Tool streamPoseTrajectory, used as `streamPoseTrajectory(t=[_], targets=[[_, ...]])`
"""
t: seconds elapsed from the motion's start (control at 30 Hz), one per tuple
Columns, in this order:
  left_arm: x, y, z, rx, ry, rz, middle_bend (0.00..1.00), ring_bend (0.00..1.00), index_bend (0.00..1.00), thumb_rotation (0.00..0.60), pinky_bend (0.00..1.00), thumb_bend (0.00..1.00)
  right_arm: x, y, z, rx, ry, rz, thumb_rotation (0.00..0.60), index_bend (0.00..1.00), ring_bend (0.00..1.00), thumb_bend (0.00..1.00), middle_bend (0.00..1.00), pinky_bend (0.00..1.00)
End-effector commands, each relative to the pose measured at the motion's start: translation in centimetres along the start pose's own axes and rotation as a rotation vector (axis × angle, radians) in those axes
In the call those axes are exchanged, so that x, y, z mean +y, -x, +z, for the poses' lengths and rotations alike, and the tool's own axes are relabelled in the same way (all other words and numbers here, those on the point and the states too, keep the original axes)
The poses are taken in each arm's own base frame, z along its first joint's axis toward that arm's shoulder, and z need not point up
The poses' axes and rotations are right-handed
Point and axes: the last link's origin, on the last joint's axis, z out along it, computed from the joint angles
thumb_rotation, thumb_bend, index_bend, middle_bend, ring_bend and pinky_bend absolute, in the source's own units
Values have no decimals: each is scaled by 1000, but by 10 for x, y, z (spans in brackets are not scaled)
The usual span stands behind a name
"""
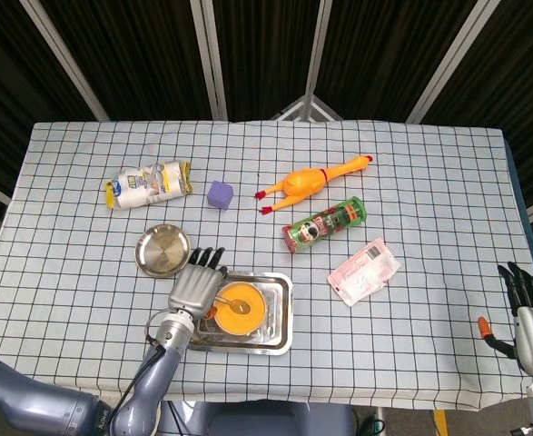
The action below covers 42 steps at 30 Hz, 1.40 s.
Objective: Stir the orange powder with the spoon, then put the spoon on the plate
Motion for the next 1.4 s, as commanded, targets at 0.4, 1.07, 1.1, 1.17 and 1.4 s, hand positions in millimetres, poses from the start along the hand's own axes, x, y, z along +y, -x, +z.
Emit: streamPoseTrajectory(t=[0.4,1.07,1.1,1.17,1.4], targets=[[-44,-41,-15,115,-27,31,975,894,447,600,845,264,-1,1,0,-1,-1,-5,600,0,0,409,0,0],[-30,-10,-6,-42,-11,102,1000,1000,442,600,968,443,-1,1,1,-3,-1,-2,600,0,0,409,0,0],[-28,-9,-5,-45,-10,104,1000,1000,442,600,968,450,-1,1,1,-3,-1,-1,600,0,0,409,0,0],[-26,-6,-4,-51,-6,108,1000,1000,443,600,968,460,-1,1,1,-3,-1,1,600,0,0,409,0,0],[-17,3,0,-64,-5,123,1000,1000,450,600,968,470,-1,1,0,-4,-2,5,600,0,0,410,0,0]])
